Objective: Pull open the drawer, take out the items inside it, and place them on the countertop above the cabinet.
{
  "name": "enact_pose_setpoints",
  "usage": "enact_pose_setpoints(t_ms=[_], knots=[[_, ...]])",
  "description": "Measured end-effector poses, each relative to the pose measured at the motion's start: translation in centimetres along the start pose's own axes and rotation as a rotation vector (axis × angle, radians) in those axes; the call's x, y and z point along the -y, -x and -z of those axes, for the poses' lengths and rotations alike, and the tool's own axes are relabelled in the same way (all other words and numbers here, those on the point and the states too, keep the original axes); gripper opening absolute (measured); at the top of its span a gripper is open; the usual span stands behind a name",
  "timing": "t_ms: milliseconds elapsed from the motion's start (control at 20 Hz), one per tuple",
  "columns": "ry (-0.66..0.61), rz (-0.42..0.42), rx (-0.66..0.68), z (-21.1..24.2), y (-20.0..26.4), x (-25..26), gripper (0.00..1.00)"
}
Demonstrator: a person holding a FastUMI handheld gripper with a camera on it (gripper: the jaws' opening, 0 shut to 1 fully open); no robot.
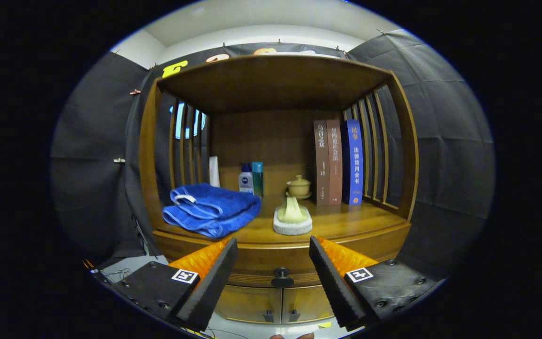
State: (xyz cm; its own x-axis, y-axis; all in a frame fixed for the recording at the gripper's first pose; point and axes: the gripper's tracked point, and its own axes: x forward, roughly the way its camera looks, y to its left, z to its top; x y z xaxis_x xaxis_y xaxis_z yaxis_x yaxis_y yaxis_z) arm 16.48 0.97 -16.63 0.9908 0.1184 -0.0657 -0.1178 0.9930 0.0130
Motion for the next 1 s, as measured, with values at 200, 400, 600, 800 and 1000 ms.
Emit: enact_pose_setpoints(t_ms=[200, 400, 600, 800, 1000], knots=[[-0.016, -0.004, 0.012, -4.6, 3.4, -0.4, 0.98], [-0.017, 0.003, 0.052, -9.4, 7.2, -0.6, 0.98], [0.017, 0.025, 0.060, -12.1, 10.3, 0.0, 0.98], [-0.013, 0.023, 0.044, -12.8, 13.0, 0.2, 0.98], [-0.048, -0.003, 0.066, -13.6, 15.0, 0.1, 0.98]])
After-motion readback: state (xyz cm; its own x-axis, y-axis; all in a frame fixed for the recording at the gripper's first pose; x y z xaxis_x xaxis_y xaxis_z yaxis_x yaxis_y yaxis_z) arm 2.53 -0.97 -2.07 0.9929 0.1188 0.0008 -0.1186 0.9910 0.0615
